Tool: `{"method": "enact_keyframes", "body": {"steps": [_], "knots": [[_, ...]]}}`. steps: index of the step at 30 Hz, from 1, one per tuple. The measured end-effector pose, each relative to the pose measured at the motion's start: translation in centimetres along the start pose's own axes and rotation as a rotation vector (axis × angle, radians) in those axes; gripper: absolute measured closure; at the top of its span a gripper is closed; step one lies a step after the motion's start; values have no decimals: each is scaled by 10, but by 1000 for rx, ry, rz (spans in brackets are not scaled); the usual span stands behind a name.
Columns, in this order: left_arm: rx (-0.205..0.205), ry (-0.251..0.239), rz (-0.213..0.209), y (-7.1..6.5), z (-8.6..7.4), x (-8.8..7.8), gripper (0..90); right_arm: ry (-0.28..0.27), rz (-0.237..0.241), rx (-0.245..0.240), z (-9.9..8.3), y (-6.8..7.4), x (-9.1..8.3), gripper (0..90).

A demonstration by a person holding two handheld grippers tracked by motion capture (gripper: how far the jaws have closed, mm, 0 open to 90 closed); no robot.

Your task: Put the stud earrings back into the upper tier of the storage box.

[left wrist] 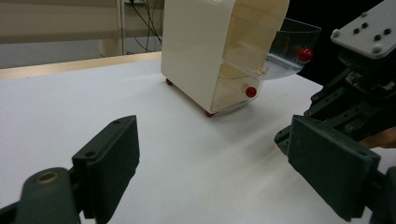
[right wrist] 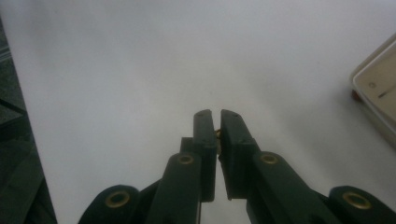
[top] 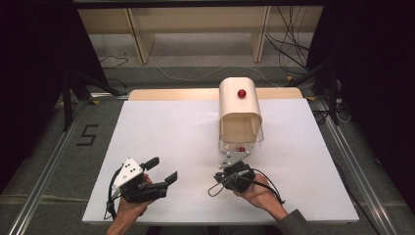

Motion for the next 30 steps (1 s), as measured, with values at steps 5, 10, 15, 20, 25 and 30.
{"method": "enact_keyframes", "body": {"steps": [5,10,15,20,25,30], "knots": [[2,-3,0,0,0,0,163,-38,18,2,8,3,-10,855],[7,-12,-2,0,1,-1,163,-76,27,-7,18,5,-22,855],[13,-16,-1,1,1,-1,162,-118,29,1,26,1,-33,855],[22,-19,8,3,1,0,162,-162,21,15,36,-5,-45,854],[25,-21,10,3,1,0,162,-206,11,23,47,-9,-57,854],[28,-24,12,3,1,0,162,-236,3,38,53,-15,-63,853]]}}
Point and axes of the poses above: each handheld gripper's, and its own axes: x roughly forward along the jaws, z roughly out of its top, y roughly to its left, the point moved 5 cm from there along x, roughly forward along the jaws, and after that the axes turned 8 degrees about -z, right-handed, at the moved point
